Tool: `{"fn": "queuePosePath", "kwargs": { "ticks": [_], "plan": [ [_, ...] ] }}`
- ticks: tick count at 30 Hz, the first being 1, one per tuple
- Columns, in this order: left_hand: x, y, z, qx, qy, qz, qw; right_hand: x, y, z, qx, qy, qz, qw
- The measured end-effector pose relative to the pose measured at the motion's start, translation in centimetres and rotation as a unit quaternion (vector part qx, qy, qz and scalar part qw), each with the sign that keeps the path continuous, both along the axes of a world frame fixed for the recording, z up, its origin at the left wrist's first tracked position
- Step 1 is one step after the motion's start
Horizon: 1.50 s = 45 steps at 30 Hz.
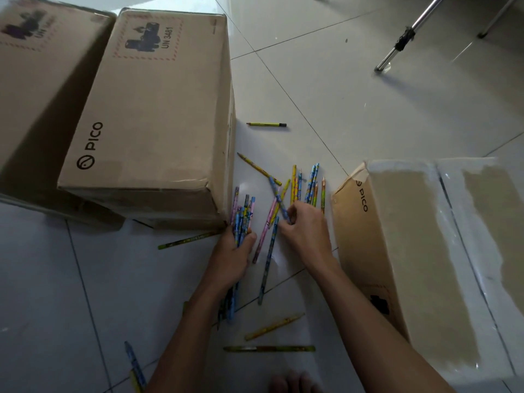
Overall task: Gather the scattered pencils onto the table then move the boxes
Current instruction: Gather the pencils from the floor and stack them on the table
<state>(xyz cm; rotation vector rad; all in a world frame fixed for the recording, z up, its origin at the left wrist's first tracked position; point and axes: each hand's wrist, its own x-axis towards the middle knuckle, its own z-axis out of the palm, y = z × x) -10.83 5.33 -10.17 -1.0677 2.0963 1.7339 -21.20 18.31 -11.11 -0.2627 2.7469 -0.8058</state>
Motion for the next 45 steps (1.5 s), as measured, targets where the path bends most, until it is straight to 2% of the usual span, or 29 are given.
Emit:
{"fn": "queuePosePath", "kwargs": {
  "ticks": [7,12,16,27,38,45],
  "plan": [
    [-0.1,0.1,-0.6,-0.025,0.010,0.013,1.000,-0.1,0.9,0.0,-0.033,-0.020,-0.071,0.997],
    [-0.2,0.1,-0.5,-0.040,0.006,0.020,0.999,0.1,0.9,-0.7,0.032,-0.003,-0.034,0.999],
    [-0.2,0.0,-0.5,-0.040,0.004,0.028,0.999,0.2,0.9,-0.6,0.050,0.018,-0.022,0.998],
    [0.1,-0.2,-0.5,-0.035,-0.002,0.026,0.999,1.6,1.0,1.2,0.165,-0.039,0.028,0.985],
    [1.2,-0.4,-0.8,-0.047,-0.005,0.029,0.998,2.9,0.7,1.1,0.194,-0.052,0.093,0.975],
    [2.0,-0.1,-0.6,-0.065,0.008,0.001,0.998,4.1,1.4,0.5,0.176,-0.005,0.121,0.977]
  ]
}}
